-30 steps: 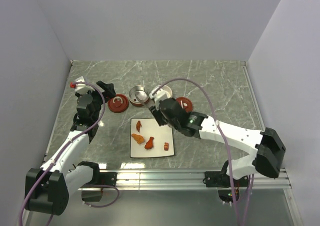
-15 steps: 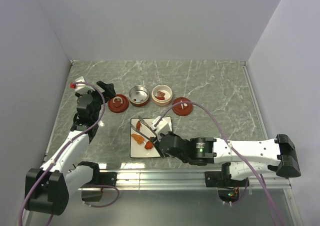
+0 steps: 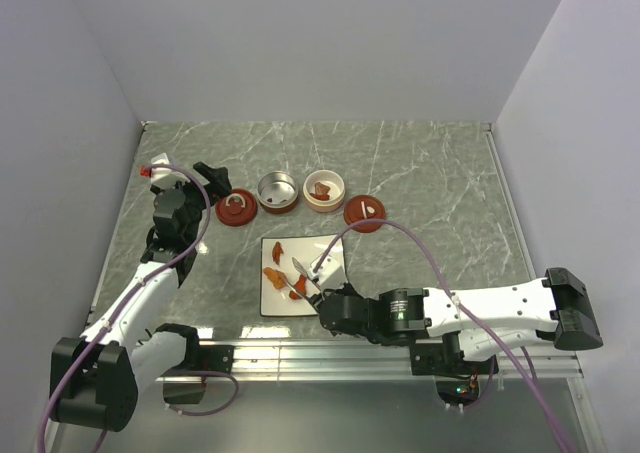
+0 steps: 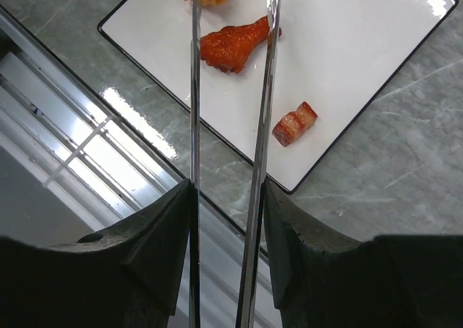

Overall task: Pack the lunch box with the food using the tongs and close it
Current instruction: Pick up the food using the clamp

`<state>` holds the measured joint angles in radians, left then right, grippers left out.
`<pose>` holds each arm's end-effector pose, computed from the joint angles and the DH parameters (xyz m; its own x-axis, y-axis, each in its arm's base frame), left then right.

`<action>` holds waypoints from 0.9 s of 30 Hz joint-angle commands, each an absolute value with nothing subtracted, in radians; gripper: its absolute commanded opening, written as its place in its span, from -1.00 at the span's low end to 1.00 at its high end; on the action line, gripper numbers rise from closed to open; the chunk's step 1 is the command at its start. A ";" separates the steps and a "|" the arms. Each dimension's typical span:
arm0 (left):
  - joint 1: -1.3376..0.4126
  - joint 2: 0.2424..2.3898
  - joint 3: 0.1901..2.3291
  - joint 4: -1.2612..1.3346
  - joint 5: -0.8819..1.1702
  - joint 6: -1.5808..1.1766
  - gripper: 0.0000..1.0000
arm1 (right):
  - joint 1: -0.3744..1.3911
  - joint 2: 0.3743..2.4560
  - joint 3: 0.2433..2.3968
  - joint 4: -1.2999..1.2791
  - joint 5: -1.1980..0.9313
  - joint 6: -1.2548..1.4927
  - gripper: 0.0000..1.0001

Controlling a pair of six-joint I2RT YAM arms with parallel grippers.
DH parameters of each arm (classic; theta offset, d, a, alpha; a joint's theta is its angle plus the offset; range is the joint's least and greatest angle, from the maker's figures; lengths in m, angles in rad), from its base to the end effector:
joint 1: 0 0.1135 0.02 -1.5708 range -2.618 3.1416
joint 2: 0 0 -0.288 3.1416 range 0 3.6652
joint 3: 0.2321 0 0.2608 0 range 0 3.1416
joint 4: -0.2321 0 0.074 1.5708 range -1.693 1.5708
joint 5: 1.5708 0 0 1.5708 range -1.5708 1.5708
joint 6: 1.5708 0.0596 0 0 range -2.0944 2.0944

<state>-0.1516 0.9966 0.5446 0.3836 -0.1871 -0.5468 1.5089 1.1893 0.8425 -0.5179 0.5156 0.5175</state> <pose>0.2491 -0.0268 0.2894 -0.0395 -0.5108 -0.8588 -0.0651 0.8590 -0.5079 0.0450 0.2512 0.2552 -0.4607 -0.4754 -0.7495 -0.7141 0.7000 -0.0050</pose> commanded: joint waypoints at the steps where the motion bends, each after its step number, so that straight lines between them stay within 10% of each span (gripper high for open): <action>1: -0.147 0.993 0.577 0.430 -0.170 -0.558 0.99 | 1.526 1.158 0.835 -0.494 0.548 0.549 0.00; 27: -0.147 0.980 0.572 0.426 -0.170 -0.560 0.99 | 1.529 1.241 0.836 -0.393 0.508 0.477 0.04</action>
